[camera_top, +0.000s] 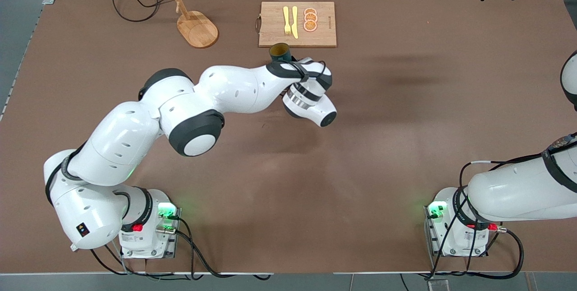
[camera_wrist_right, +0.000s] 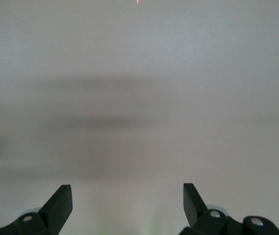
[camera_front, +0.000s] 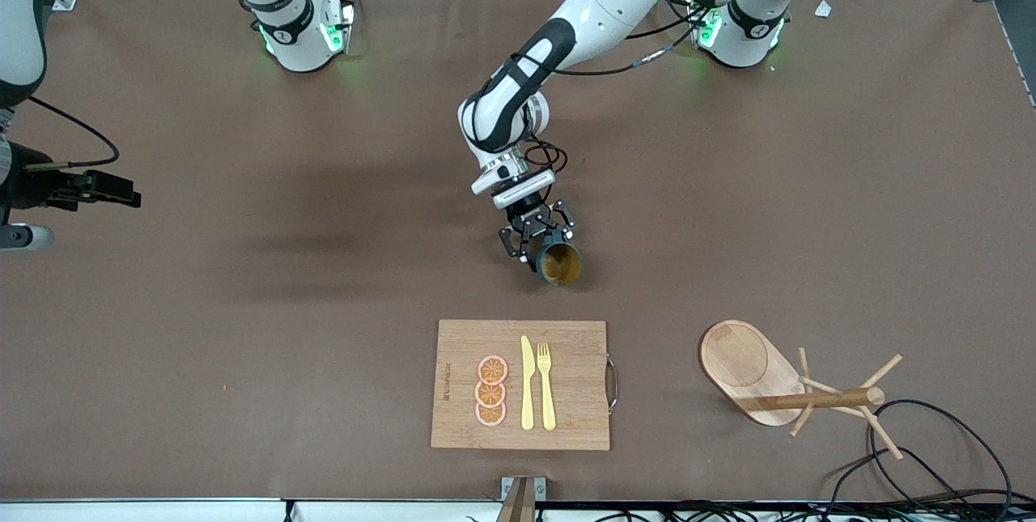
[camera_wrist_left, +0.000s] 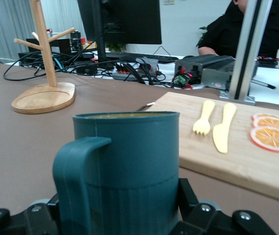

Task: Transfer cup from left to right arm and place
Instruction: 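Carry the mug to mid-table and set it down with the left gripper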

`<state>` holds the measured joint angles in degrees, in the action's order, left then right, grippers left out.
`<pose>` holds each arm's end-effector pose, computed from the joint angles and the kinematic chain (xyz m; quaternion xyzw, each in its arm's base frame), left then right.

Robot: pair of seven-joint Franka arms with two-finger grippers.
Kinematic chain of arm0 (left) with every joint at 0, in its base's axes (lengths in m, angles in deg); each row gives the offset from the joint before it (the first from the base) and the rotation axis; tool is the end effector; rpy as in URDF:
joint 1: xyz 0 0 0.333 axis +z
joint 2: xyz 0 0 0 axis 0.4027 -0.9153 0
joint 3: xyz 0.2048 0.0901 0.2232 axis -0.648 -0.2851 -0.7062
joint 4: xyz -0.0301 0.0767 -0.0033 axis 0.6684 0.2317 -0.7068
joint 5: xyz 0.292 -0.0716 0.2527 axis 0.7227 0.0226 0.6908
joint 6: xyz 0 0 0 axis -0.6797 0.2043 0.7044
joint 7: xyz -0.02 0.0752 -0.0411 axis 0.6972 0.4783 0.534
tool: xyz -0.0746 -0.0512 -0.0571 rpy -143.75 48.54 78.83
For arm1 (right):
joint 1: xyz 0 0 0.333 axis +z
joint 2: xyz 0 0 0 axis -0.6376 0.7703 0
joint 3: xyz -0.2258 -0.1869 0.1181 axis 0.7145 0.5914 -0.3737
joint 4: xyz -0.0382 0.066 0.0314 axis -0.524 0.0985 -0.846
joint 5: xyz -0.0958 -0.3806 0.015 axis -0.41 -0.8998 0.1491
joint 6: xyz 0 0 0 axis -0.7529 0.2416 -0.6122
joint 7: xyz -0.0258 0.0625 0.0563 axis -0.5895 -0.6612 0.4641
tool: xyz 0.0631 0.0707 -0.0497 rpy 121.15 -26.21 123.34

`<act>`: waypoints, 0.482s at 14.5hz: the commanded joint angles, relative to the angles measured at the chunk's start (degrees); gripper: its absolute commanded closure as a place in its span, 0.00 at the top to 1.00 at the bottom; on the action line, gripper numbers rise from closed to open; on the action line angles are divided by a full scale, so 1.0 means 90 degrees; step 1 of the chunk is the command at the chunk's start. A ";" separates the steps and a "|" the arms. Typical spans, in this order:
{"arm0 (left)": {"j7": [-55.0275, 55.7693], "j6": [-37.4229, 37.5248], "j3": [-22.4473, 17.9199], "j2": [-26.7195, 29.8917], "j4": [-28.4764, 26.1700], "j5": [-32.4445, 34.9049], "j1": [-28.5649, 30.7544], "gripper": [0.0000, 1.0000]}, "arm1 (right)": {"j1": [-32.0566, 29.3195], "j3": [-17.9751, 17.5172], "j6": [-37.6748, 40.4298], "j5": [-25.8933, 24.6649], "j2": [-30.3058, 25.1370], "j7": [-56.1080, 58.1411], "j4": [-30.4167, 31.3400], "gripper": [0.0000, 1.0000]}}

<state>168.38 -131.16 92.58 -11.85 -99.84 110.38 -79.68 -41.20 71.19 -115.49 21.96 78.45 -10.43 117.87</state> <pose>0.4033 -0.5509 0.0949 -0.7887 -0.1832 -0.5720 0.1310 0.5957 -0.0661 0.5238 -0.9965 0.0100 0.0822 0.0129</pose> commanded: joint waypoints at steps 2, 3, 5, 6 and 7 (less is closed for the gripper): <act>-0.0025 0.0142 -0.0054 -0.0218 0.0089 0.0242 -0.0249 0.82 | 0.0058 -0.0082 -0.0060 0.0110 -0.0032 -0.0847 0.0150 1.00; -0.0025 0.0142 -0.0054 -0.0257 0.0089 0.0243 -0.0288 0.91 | 0.0068 -0.0082 -0.0060 0.0110 -0.0032 -0.0857 0.0150 1.00; -0.0025 0.0151 -0.0045 -0.0267 0.0080 0.0223 -0.0395 1.00 | 0.0097 -0.0082 -0.0079 0.0110 -0.0032 -0.0915 0.0169 1.00; -0.0025 0.0151 -0.0035 -0.0267 0.0070 0.0185 -0.0445 1.00 | 0.0146 -0.0091 -0.0098 0.0110 -0.0032 -0.1012 0.0160 1.00; -0.0016 0.0151 -0.0016 -0.0238 0.0060 0.0165 -0.0484 1.00 | 0.0224 -0.0101 -0.0137 0.0120 -0.0032 -0.1158 0.0160 1.00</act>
<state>168.33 -130.24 92.60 -13.90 -99.86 111.66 -82.85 -40.30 70.39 -115.68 22.25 79.00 -18.18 118.17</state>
